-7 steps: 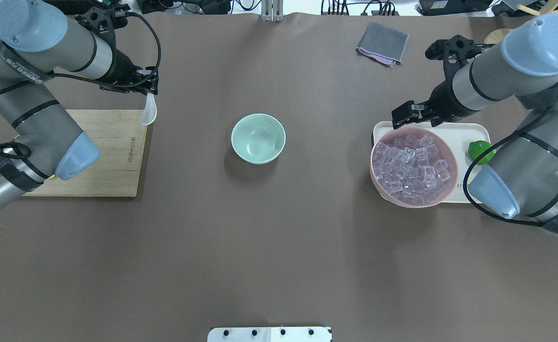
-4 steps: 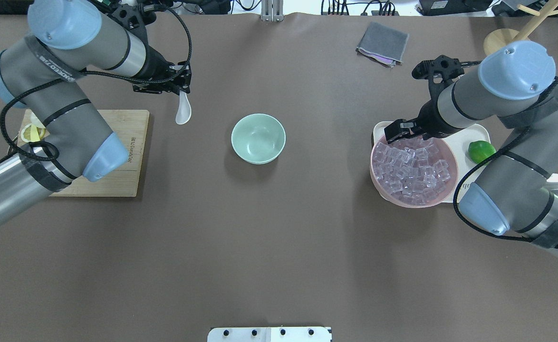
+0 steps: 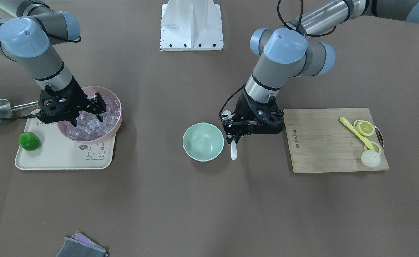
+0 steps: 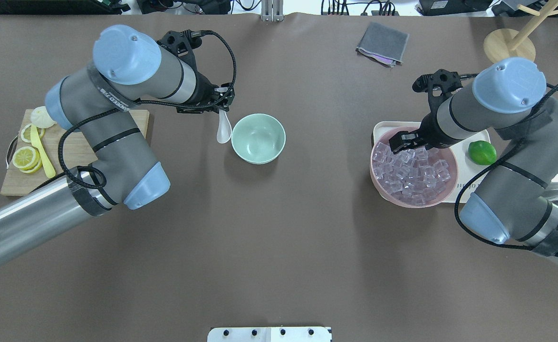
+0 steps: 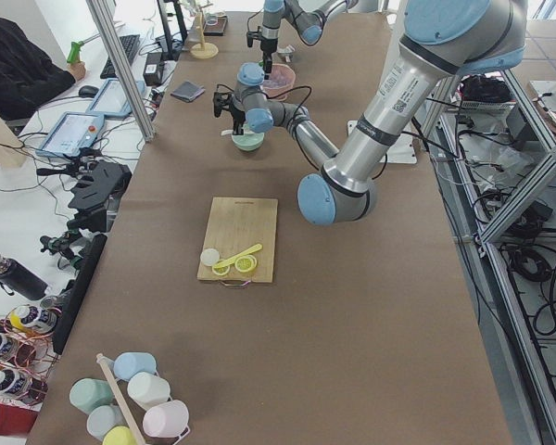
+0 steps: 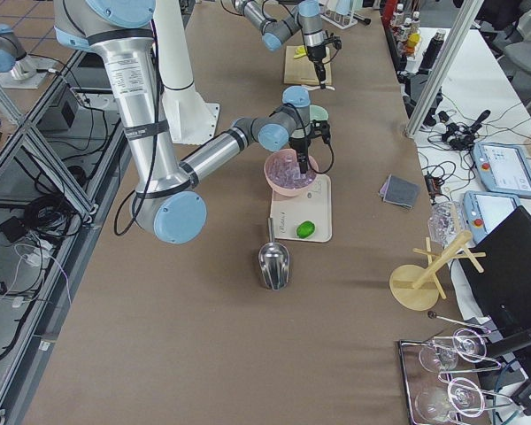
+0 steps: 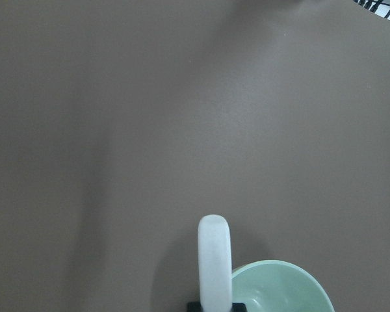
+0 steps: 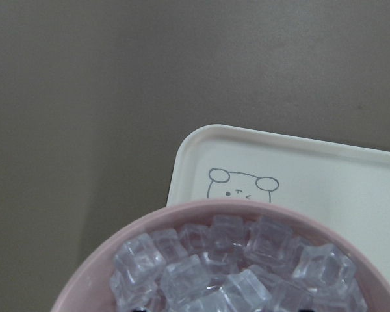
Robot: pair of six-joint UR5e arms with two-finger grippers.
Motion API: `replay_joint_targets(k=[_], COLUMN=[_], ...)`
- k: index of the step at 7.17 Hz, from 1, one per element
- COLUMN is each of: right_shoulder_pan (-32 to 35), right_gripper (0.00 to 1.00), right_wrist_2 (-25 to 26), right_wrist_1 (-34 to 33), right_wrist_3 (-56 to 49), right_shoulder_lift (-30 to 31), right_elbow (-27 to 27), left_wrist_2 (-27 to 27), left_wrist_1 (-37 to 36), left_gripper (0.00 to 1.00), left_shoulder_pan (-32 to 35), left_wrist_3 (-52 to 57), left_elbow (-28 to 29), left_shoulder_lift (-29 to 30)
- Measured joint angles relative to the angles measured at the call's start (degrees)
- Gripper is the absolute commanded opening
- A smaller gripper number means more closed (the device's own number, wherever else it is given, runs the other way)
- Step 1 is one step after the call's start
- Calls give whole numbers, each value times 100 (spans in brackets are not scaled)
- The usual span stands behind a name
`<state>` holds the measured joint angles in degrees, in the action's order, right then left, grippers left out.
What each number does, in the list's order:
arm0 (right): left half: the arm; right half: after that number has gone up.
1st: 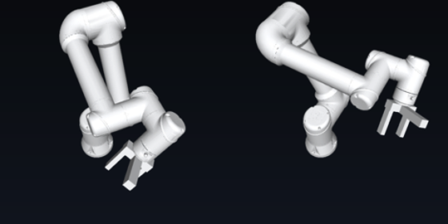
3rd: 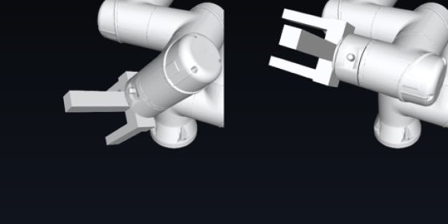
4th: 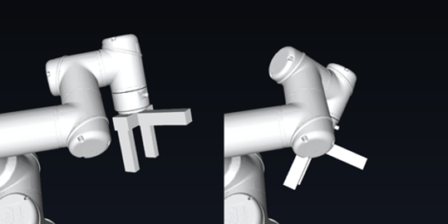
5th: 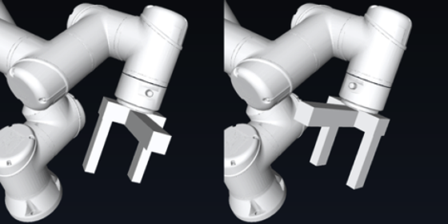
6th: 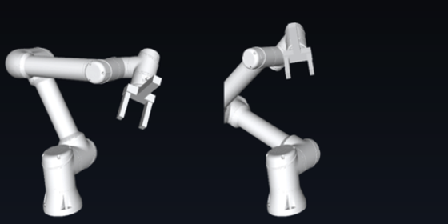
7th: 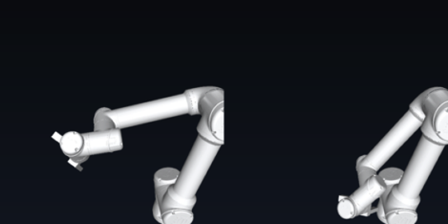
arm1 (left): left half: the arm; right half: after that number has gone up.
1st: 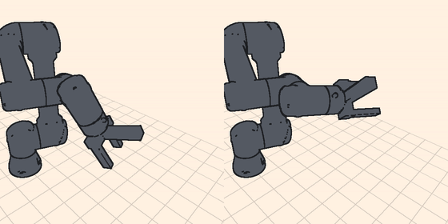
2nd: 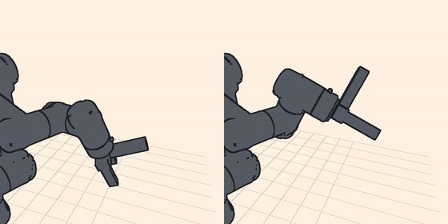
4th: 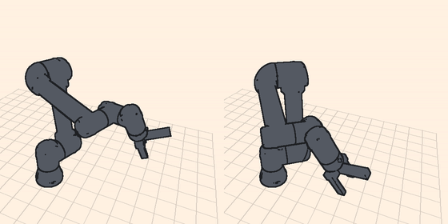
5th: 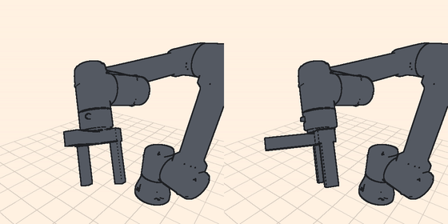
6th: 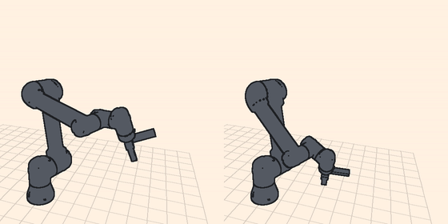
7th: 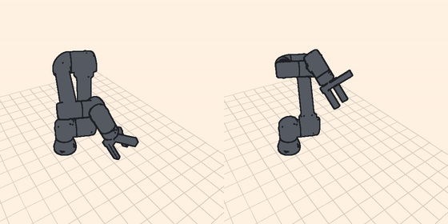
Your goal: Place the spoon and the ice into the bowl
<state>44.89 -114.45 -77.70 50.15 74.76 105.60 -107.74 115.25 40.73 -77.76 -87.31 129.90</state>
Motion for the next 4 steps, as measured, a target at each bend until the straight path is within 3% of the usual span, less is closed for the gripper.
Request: replay_joint_targets(k=[1,4], right_shoulder_pan=[-23,-130], right_gripper=[73,71], right_wrist_2=[4,19], right_wrist_1=[0,0], right_wrist_3=[10,64], right_shoulder_lift=[41,51], right_elbow=[0,-7], left_wrist_2=[108,187], left_wrist_1=[85,198], left_gripper=[0,0], left_shoulder_pan=[-95,-158], left_wrist_3=[-69,-196], left_elbow=[176,322], left_shoulder_lift=[145,259])
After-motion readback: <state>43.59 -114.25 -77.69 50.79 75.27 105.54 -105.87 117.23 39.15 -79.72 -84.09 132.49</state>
